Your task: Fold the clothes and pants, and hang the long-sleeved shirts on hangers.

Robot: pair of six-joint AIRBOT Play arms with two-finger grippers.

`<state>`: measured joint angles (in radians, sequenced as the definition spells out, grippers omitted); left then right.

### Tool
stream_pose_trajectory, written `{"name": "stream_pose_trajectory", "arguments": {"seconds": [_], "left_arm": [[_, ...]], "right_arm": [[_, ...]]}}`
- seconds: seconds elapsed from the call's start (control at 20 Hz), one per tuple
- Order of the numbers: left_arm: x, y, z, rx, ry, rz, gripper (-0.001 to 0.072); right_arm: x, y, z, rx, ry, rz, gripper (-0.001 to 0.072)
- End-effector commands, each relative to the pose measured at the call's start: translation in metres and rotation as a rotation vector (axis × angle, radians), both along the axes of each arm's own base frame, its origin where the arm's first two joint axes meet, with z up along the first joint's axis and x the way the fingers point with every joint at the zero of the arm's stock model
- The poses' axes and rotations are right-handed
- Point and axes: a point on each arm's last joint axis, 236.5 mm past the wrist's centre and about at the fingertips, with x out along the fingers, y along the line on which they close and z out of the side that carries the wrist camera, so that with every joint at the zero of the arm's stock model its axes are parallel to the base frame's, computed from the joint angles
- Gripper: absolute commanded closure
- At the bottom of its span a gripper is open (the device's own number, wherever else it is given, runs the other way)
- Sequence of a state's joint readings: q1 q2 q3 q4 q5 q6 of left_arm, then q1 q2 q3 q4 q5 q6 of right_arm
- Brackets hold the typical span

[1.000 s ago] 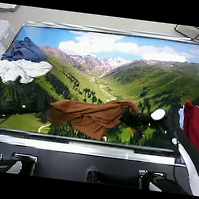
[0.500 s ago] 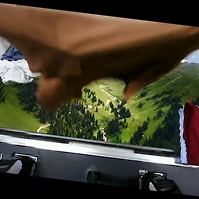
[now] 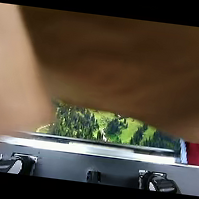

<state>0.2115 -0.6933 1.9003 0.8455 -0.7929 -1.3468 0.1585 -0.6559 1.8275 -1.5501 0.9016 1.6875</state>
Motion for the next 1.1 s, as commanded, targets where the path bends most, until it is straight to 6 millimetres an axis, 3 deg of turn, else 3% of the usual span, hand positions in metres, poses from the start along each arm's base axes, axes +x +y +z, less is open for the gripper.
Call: {"name": "stream_pose_trajectory", "arguments": {"seconds": [0.0,0.1,0.25,0.3,0.4,0.45,0.55,0.7,0.8,0.85,0.9,0.95,1.0,1.05], "left_arm": [[0.053,0.024,-0.048,0.008,0.222,0.087,0.0687],[0.112,0.024,-0.133,0.044,0.530,0.042,0.0686],[0.187,0.024,-0.292,0.017,0.972,-0.046,0.0686],[0.207,0.021,-0.355,0.002,1.104,-0.070,0.0686],[0.226,0.014,-0.459,-0.027,1.300,-0.093,0.0686],[0.231,0.011,-0.505,-0.060,1.381,-0.094,0.0686],[0.236,0.009,-0.566,-0.134,1.486,-0.090,0.0686],[0.239,0.008,-0.616,-0.171,1.603,-0.094,0.0685],[0.237,0.009,-0.625,-0.183,1.643,-0.103,0.0682],[0.236,0.018,-0.621,-0.183,1.650,-0.098,0.0634],[0.231,0.034,-0.615,-0.168,1.670,-0.082,0.0467],[0.223,0.056,-0.611,-0.144,1.708,-0.053,0.0233],[0.209,0.085,-0.609,-0.117,1.761,-0.008,0.0052],[0.192,0.113,-0.610,-0.109,1.823,0.041,0.0044]], "right_arm": [[0.041,-0.014,-0.061,-0.077,0.256,-0.090,0.0676],[0.089,-0.014,-0.155,-0.149,0.632,-0.116,0.0676],[0.173,-0.007,-0.294,-0.247,1.023,-0.135,0.0676],[0.205,0.002,-0.344,-0.216,1.104,-0.131,0.0676],[0.252,0.017,-0.437,-0.100,1.227,-0.144,0.0676],[0.266,0.028,-0.475,-0.003,1.288,-0.149,0.0676],[0.277,0.063,-0.532,0.216,1.420,-0.102,0.0675],[0.274,0.112,-0.578,0.398,1.572,0.031,0.0675],[0.272,0.109,-0.585,0.379,1.592,0.037,0.0626],[0.271,0.101,-0.579,0.336,1.589,0.050,0.0507],[0.268,0.083,-0.568,0.297,1.592,0.061,0.0252],[0.259,0.059,-0.556,0.239,1.606,0.081,0.0097],[0.245,0.029,-0.546,0.209,1.636,0.071,0.0095],[0.221,-0.007,-0.539,0.206,1.706,0.035,0.0099]]}}
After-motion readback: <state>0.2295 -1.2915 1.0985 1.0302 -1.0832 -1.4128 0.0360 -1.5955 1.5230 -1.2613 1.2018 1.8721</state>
